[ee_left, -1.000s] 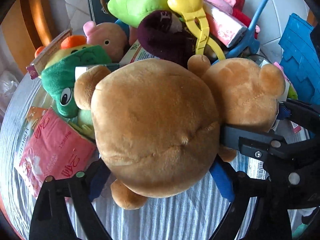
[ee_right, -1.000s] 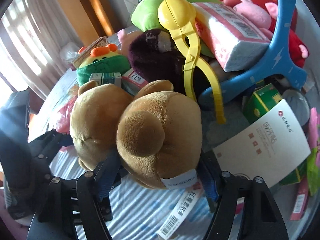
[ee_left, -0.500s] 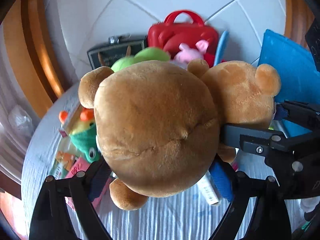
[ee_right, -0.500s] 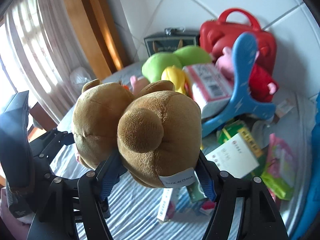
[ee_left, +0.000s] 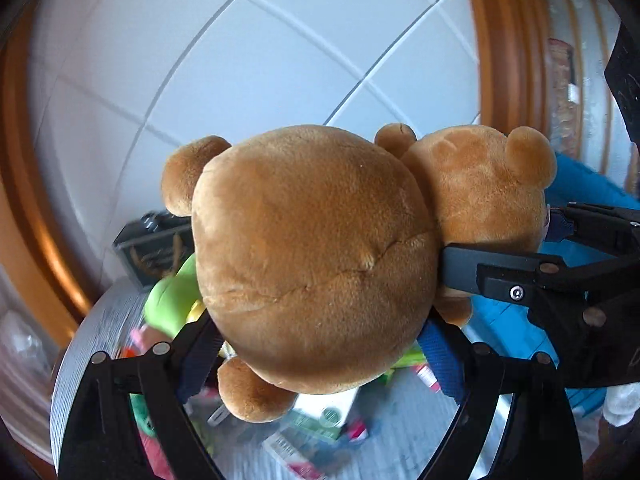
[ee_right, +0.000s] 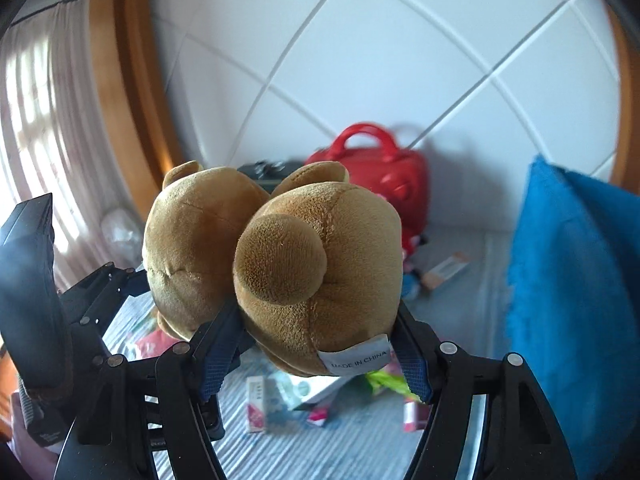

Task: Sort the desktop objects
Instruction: 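Lift the teddy bear with both grippers and carry it over the bin, then open both grippers to drop the teddy bear into the bin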

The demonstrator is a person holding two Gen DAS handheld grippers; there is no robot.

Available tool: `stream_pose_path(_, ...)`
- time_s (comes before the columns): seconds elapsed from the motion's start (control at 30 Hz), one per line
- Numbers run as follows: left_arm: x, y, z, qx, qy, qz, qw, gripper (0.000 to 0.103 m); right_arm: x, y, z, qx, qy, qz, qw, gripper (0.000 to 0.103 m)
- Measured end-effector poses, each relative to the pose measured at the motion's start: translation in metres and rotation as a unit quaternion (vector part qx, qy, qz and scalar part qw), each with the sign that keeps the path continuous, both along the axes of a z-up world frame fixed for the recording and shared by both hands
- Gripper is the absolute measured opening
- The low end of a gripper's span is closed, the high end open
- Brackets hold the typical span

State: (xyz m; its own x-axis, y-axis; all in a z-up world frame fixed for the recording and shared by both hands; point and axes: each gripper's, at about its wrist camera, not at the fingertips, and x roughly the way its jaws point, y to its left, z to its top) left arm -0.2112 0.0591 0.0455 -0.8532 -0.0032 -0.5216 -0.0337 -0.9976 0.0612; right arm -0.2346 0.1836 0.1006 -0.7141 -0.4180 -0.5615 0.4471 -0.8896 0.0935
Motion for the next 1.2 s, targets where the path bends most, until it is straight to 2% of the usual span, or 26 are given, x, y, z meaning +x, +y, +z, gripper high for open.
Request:
stream_pose_path(0.13,-0.018,0.045,0.035,0.015,0.015,-0.046,0.9987,0.090,0.004,0.051,0.038,0.008,0.029,-0.043,0.999,0.071)
stream_pose_path(0.3,-0.056,0.117,0.075,0.005,0.028,-0.097,0.9949,0.091,0.001,0.126,0.073,0.005,0.038,-0.087,0.996,0.071)
stream_pose_path(0.5,-0.097,0.213,0.094,-0.005,0.011,-0.147,0.9891,0.091,-0.014,0.225,0.089,-0.006,0.025,-0.141,0.990,0.071)
stream_pose_path(0.53,-0.095,0.228,0.095,-0.007,0.005,-0.155,0.9879,0.091,-0.017,0.241,0.089,-0.008,0.020,-0.150,0.988,0.071)
stream_pose_path(0.63,-0.129,0.280,0.093,-0.008,-0.022,-0.174,0.9844,0.091,-0.029,0.281,0.088,-0.017,0.002,-0.173,0.985,0.071)
stream_pose_path(0.83,-0.176,0.344,0.083,-0.008,-0.075,-0.188,0.9792,0.091,-0.057,0.341,0.076,-0.027,-0.038,-0.217,0.975,0.071)
stream_pose_path(0.97,-0.194,0.369,0.069,-0.002,-0.116,-0.194,0.9742,0.091,-0.075,0.363,0.060,-0.025,-0.069,-0.240,0.968,0.072)
stream_pose_path(1.07,-0.207,0.378,0.059,0.000,-0.138,-0.194,0.9711,0.091,-0.073,0.373,0.047,-0.025,-0.091,-0.254,0.963,0.072)
stream_pose_path(1.2,-0.209,0.391,0.056,-0.029,-0.126,-0.194,0.9724,0.091,-0.081,0.380,0.032,-0.024,-0.109,-0.260,0.959,0.072)
